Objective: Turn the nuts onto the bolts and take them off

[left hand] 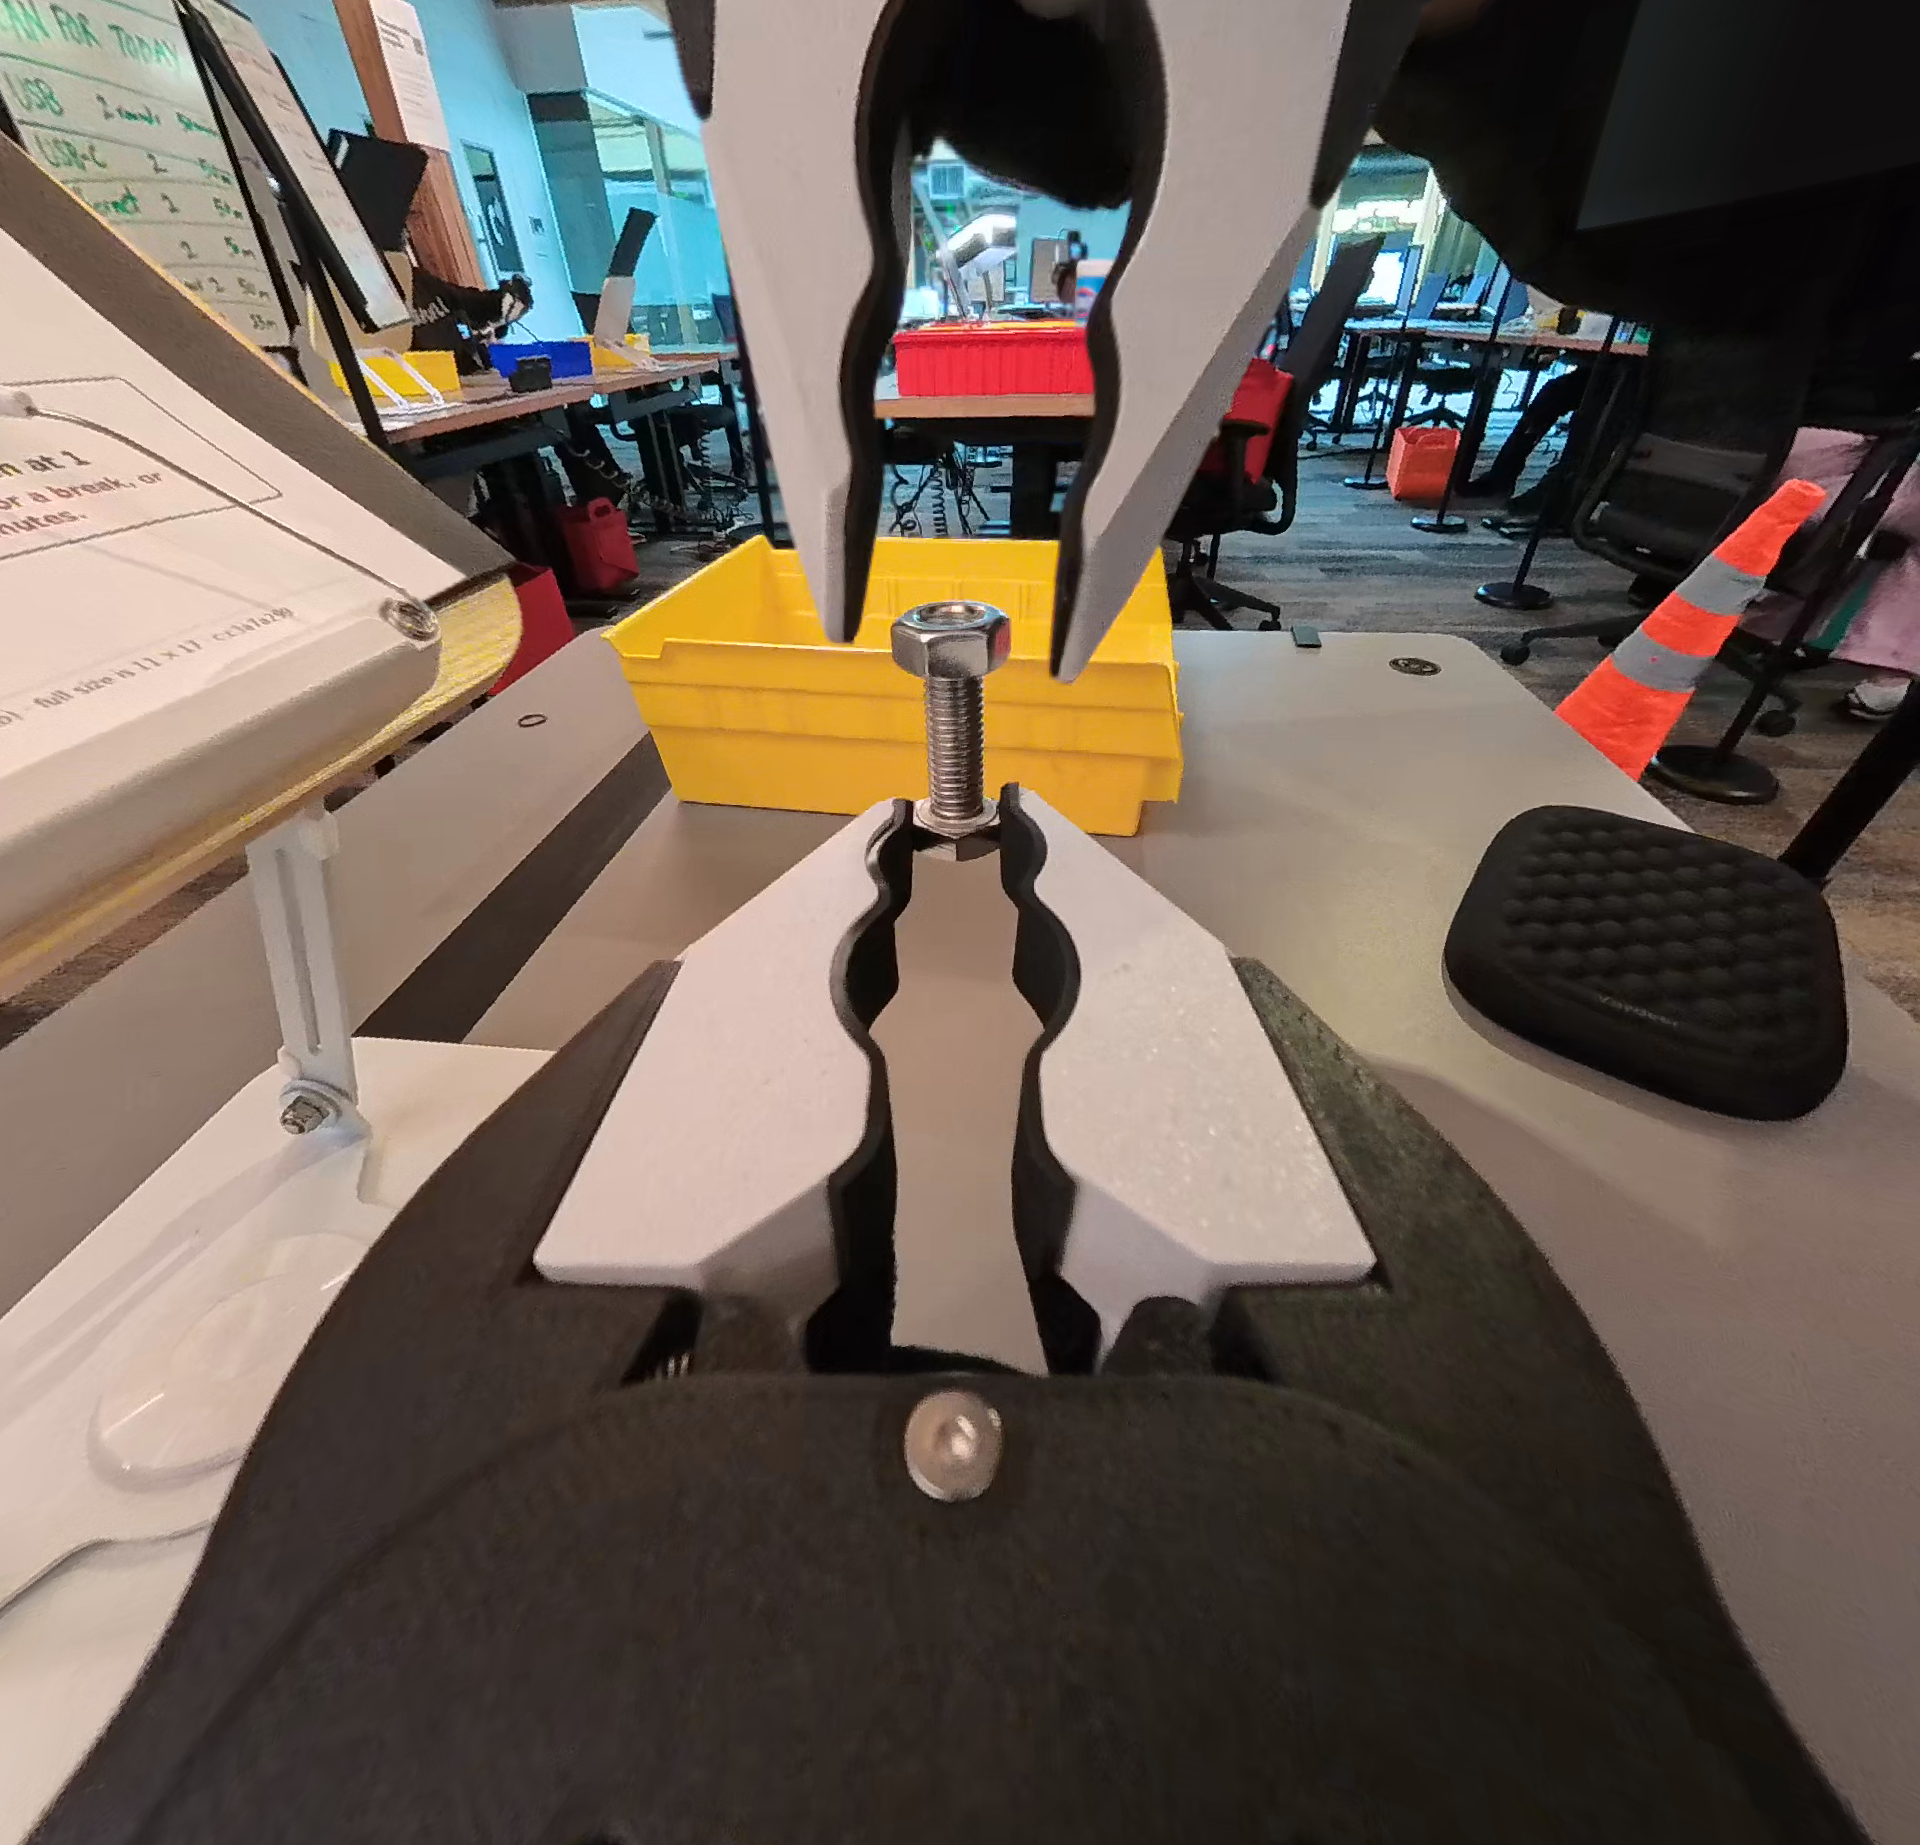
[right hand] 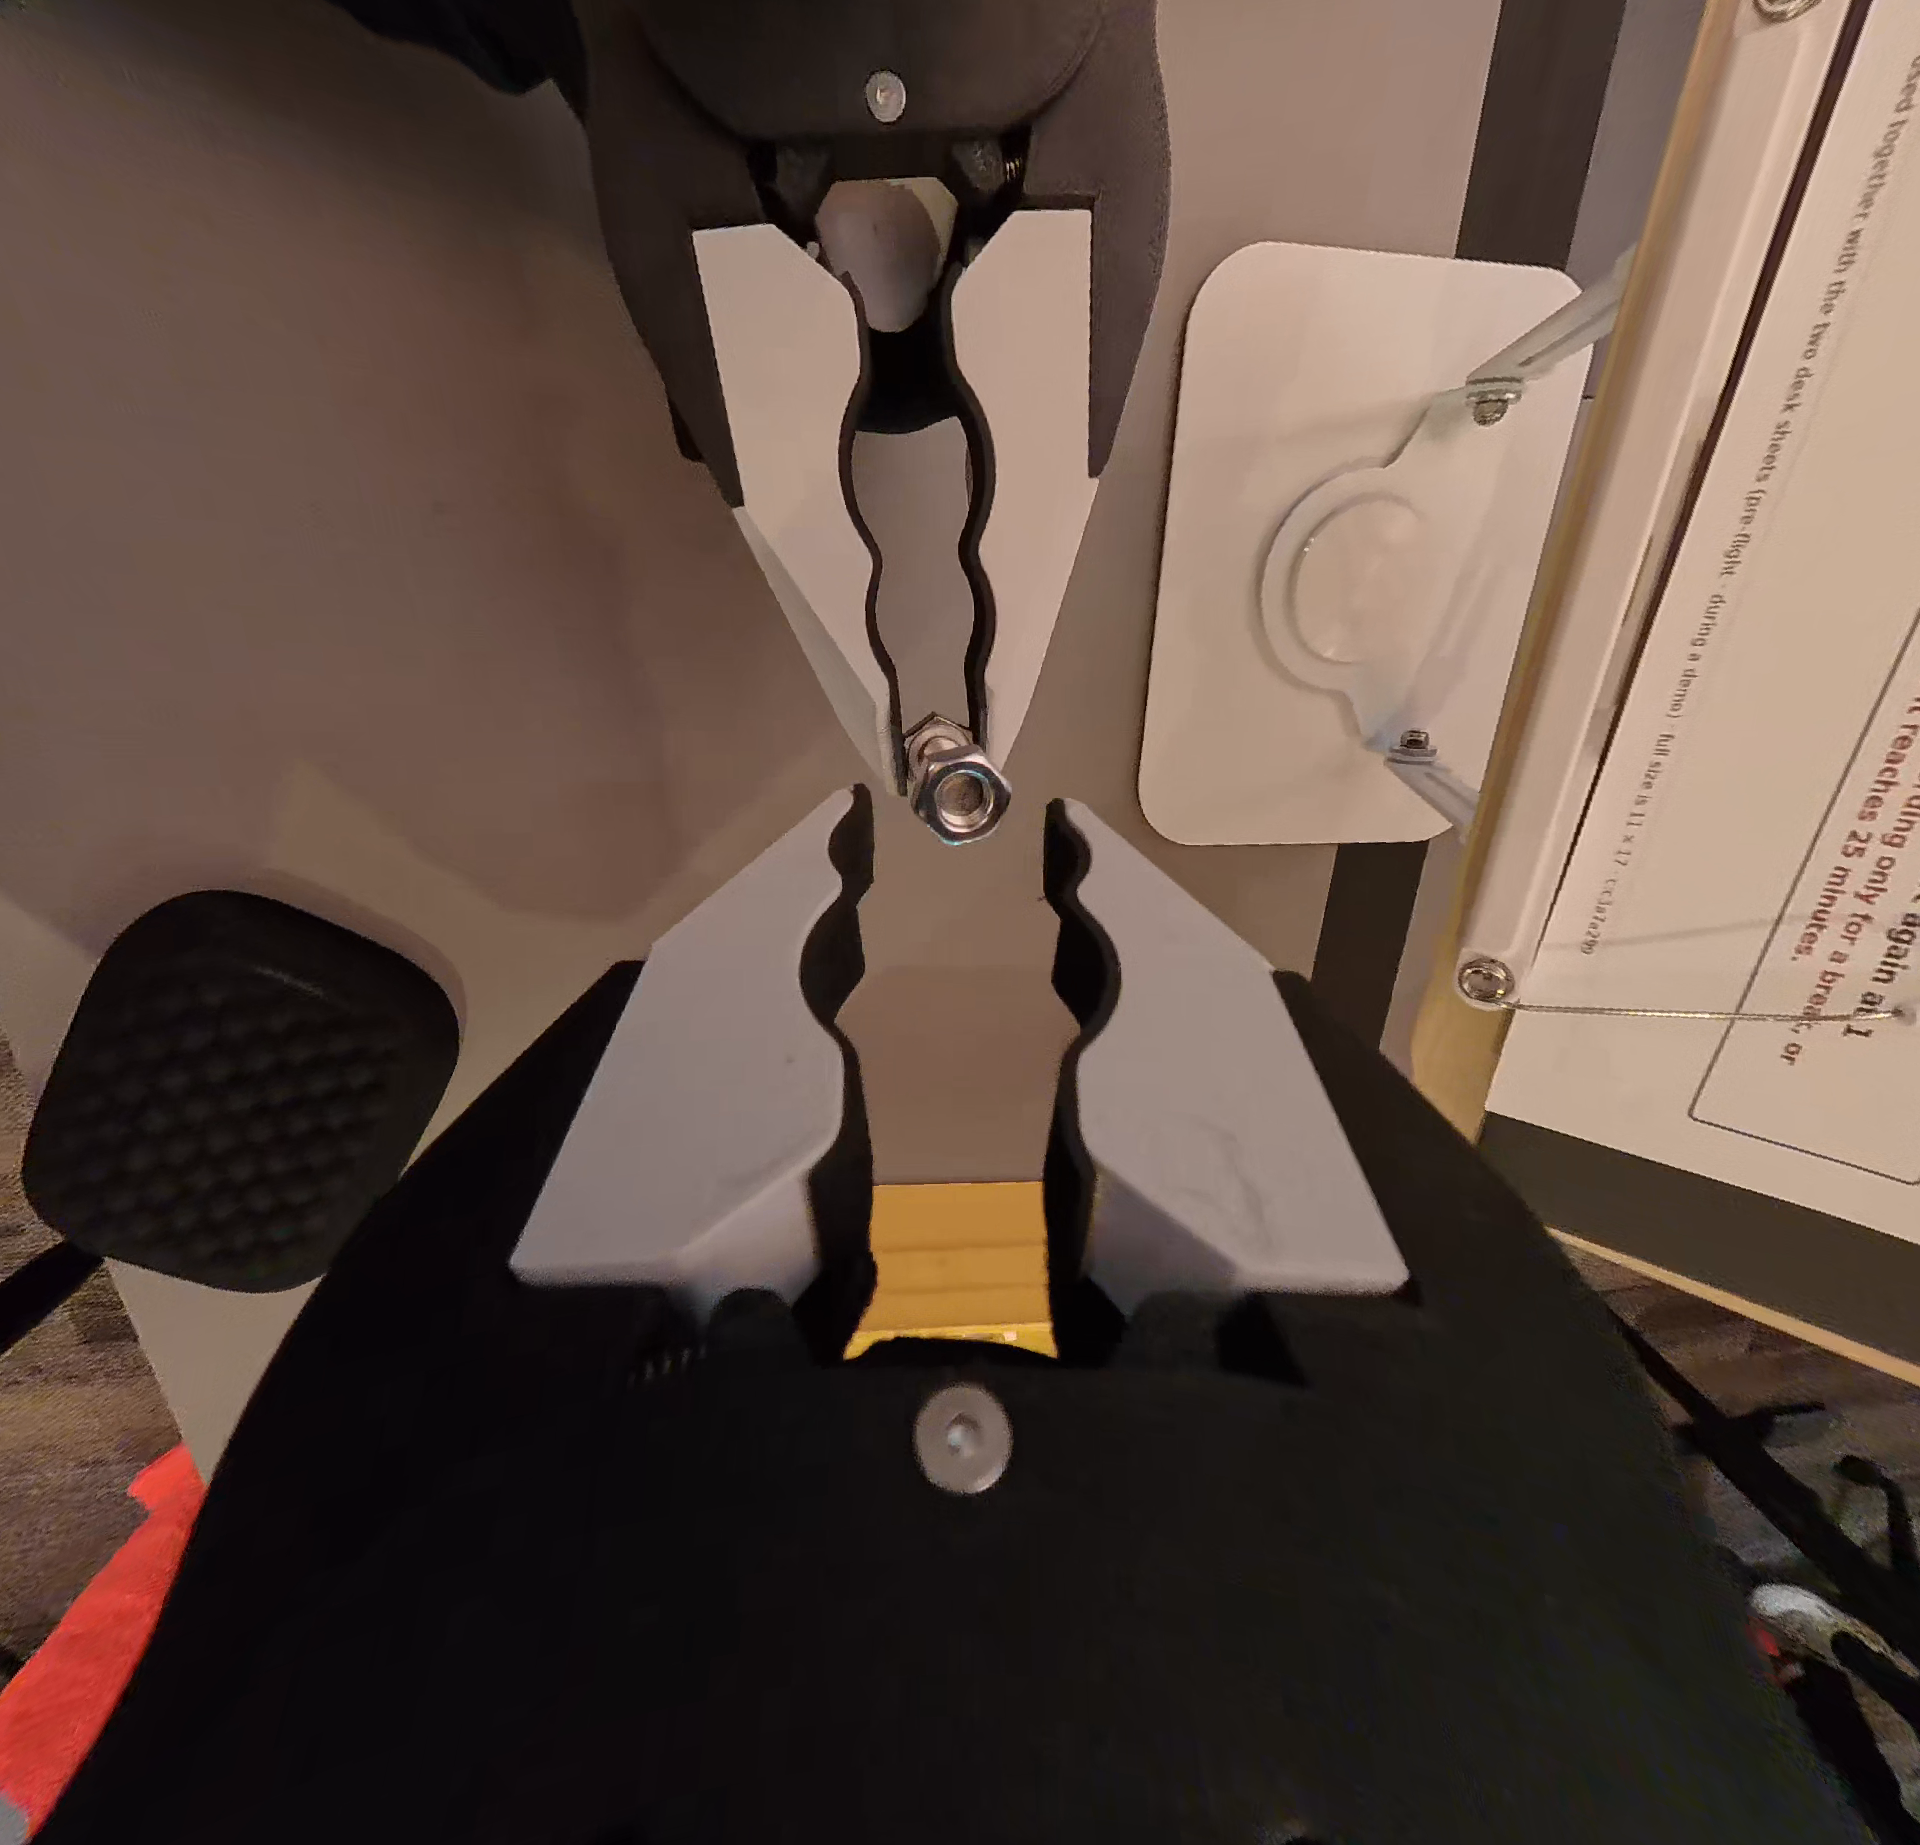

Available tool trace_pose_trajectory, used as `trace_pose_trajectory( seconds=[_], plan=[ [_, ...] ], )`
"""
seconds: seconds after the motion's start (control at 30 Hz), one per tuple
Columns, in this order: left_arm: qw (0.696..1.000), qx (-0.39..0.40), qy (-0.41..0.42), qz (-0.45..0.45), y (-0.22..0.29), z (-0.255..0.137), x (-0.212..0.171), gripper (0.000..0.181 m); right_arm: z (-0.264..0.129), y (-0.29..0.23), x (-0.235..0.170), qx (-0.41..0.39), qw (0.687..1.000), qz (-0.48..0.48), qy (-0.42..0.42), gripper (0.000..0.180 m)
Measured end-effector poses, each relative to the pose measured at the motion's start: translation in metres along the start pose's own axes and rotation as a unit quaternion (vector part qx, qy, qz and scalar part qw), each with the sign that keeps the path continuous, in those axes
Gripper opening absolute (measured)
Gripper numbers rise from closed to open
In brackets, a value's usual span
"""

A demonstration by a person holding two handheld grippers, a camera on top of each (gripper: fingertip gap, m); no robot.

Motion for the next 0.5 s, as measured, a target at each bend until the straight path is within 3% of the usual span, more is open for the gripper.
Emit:
trace_pose_trajectory(
  seconds=[0.1,0.27,0.5],
  plan=[
    [1.000,-0.001,0.002,-0.002,-0.001,-0.001,0.000,0.015,-0.008,0.000,0.002,-0.002,0.999,-0.035,0.017,0.034],
    [1.000,-0.011,0.001,-0.002,0.001,-0.001,0.000,0.015,-0.015,-0.004,0.005,0.003,0.984,-0.176,0.034,0.032],
    [1.000,-0.018,0.002,0.002,0.002,-0.001,0.001,0.015,-0.008,-0.003,0.004,0.016,0.965,-0.263,0.016,0.014]
  ],
)
Point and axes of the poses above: each gripper's, where its closed fingertips meet, z out along the fingers, x out of its top, y = z × x across the jaws, the point moved 9 cm from there along -z, back along the fingers, and after that the axes turned 9 degrees about -z, right-handed, at the moved point
